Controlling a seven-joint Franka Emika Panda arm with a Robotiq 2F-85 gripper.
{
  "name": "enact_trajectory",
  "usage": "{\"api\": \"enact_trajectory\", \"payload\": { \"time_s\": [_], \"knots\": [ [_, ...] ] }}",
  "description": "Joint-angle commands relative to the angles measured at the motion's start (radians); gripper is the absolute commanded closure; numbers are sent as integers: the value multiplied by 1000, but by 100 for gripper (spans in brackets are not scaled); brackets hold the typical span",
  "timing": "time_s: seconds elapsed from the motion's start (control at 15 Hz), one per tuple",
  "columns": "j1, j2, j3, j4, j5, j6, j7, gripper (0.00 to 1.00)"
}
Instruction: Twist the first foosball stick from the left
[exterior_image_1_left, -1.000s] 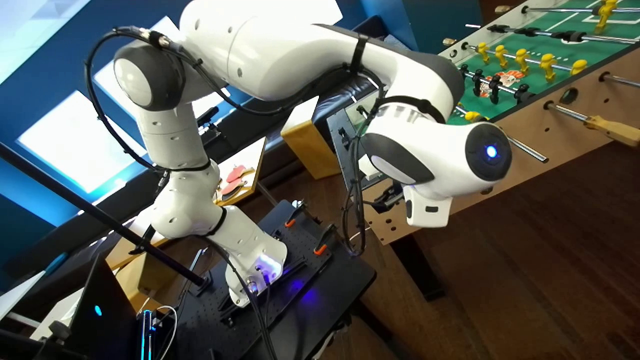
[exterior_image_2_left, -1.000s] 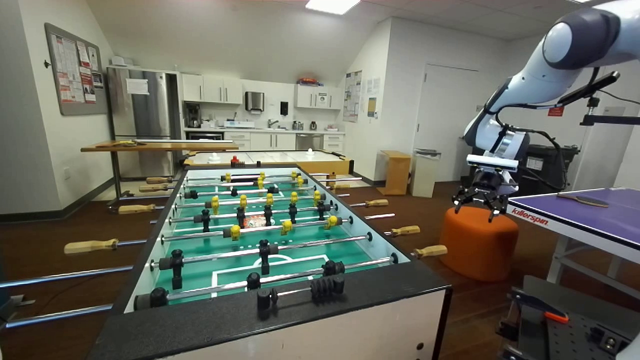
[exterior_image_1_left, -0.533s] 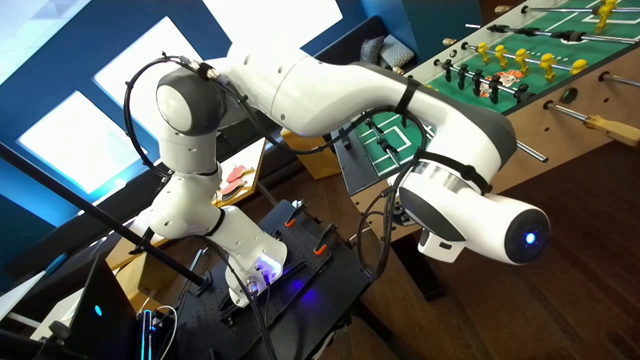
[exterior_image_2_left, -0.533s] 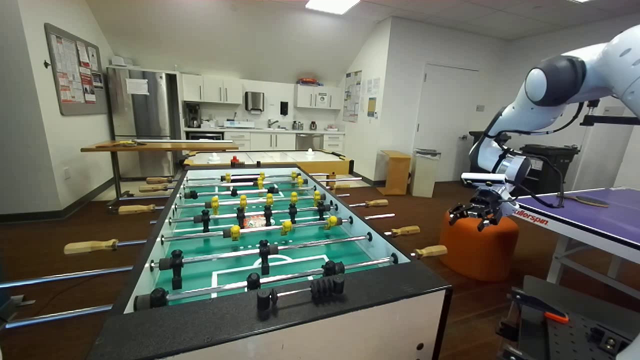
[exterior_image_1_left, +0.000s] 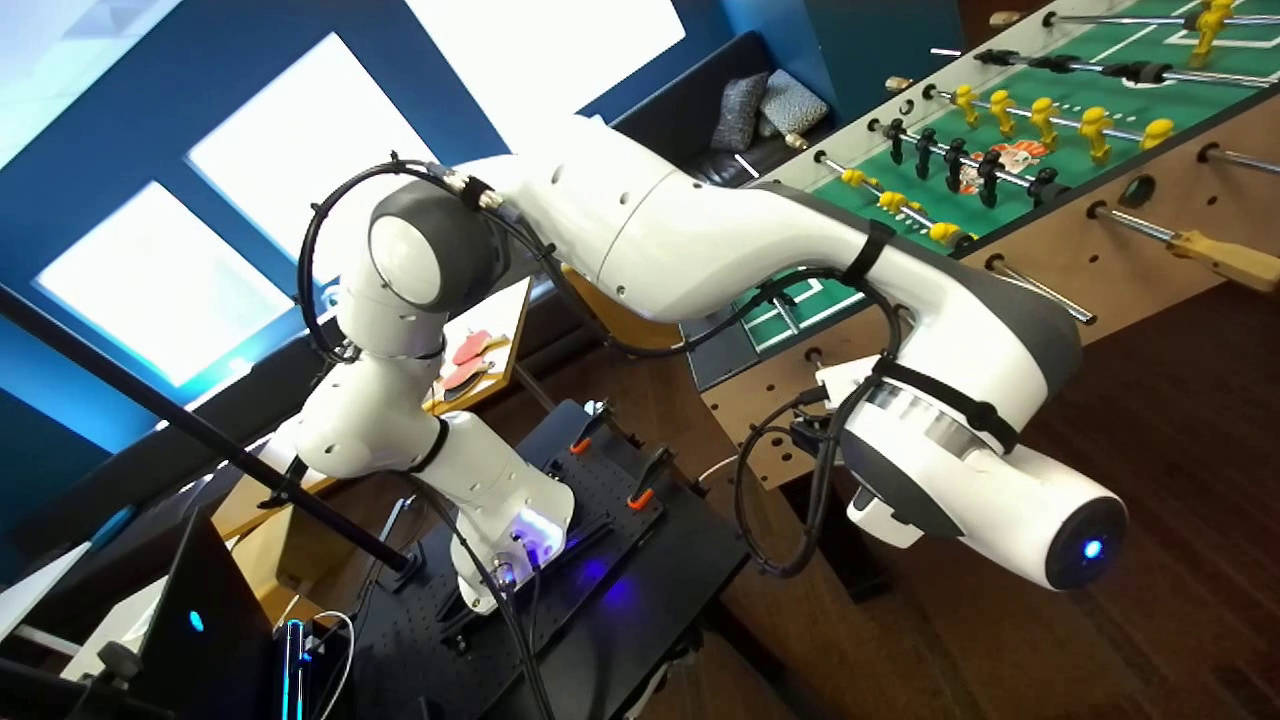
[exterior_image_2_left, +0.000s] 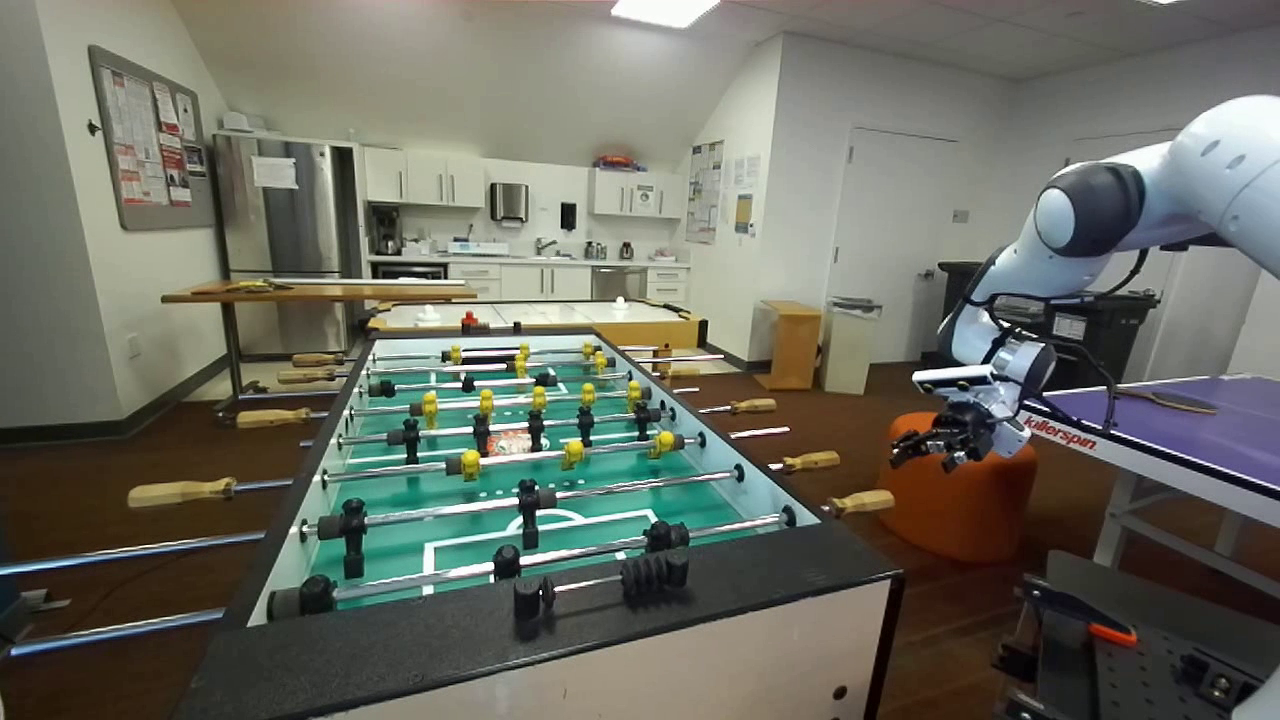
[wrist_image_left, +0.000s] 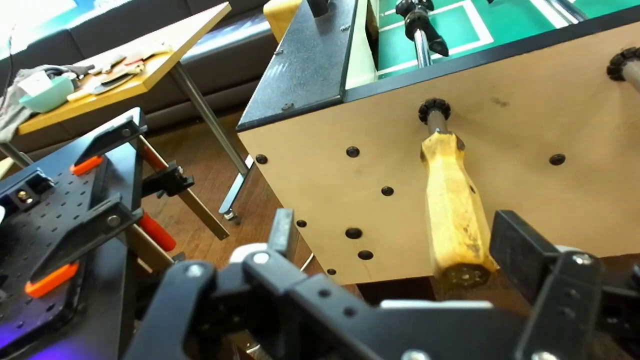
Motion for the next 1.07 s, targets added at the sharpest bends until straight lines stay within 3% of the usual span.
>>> {"api": "enact_trajectory", "payload": {
  "time_s": [0.0,0.47,1.0],
  "knots": [
    [1,2,-2,5,2,-4,0,0],
    [-53,111,16,108,70,-152,273,0],
    [-110,194,30,182,190,-156,526,0]
  ]
}}
